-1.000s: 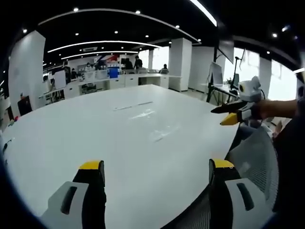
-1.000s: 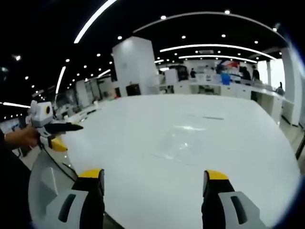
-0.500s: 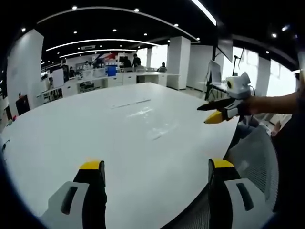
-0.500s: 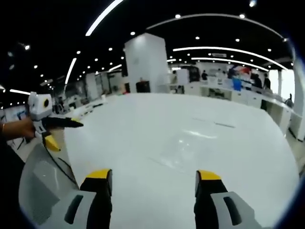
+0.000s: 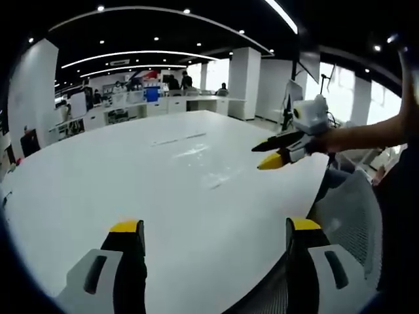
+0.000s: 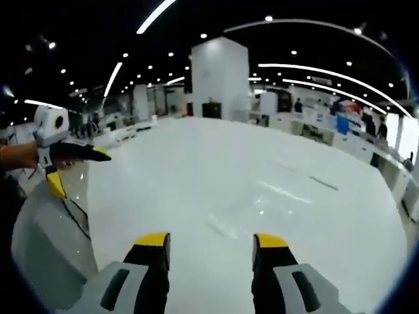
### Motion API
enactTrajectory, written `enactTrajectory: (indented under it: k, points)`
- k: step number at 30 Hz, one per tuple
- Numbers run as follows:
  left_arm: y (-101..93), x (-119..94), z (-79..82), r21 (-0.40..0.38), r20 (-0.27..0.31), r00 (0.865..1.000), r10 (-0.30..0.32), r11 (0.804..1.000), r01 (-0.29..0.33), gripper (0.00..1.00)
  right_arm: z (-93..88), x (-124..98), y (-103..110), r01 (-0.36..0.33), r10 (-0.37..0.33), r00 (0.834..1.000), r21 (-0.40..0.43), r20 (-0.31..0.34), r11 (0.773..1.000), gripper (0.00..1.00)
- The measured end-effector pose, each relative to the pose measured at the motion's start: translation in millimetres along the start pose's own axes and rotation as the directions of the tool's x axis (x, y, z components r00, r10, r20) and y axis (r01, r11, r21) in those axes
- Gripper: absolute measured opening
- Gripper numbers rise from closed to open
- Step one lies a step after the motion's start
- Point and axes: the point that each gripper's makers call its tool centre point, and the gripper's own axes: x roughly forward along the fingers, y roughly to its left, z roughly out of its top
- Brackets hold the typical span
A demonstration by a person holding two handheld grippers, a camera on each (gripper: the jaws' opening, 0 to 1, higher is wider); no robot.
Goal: Open the resealable bag by pulling the two sides of the seal apart until the entire bag opening is separated and visibly accessible.
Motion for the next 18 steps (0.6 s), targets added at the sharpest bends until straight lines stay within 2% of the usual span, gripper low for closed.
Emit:
enactTrajectory:
  k: [7,8,9,18]
  points:
    - [-0.3,6,-2.2,0.003,-0.024,1.0,-0.012,1.0,0.012,0.87,5.7,49,-1,-0.093,0.086,0.994,-0.124,-0.067,0.988,0.4]
    - [0.3,7,-2.9,0.001,-0.026,1.0,-0.012,1.0,0.012,0.87,6.5,63,-5,-0.099,0.085,0.993,-0.171,-0.085,0.98,0.38]
    - [0.2,7,-2.9,-0.001,-0.027,1.0,-0.015,1.0,0.015,0.87,5.5,66,-7,-0.097,0.08,0.992,-0.19,-0.093,0.977,0.36]
    - [4.9,16,-6.5,-0.01,-0.052,0.998,-0.023,1.0,0.022,0.87,-7.2,118,-7,-0.198,0.147,0.97,-0.276,-0.195,0.941,0.28]
